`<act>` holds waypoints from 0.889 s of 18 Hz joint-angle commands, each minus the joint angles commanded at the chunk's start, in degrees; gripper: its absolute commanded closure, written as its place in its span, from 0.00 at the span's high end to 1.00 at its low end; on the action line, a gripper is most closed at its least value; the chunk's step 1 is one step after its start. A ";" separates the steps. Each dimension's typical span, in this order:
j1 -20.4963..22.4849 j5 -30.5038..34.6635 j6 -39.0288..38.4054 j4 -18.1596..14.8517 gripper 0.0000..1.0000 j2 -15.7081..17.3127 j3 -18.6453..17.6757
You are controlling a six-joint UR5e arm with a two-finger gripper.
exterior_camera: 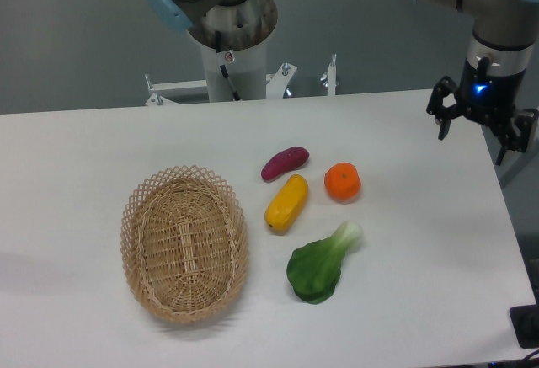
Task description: Pick up the green vegetable from the table
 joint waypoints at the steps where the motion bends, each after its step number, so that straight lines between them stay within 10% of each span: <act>1: 0.00 -0.09 -0.09 0.00 1.00 -0.09 -0.09; 16: -0.09 -0.88 -1.84 -0.09 1.00 0.18 -1.23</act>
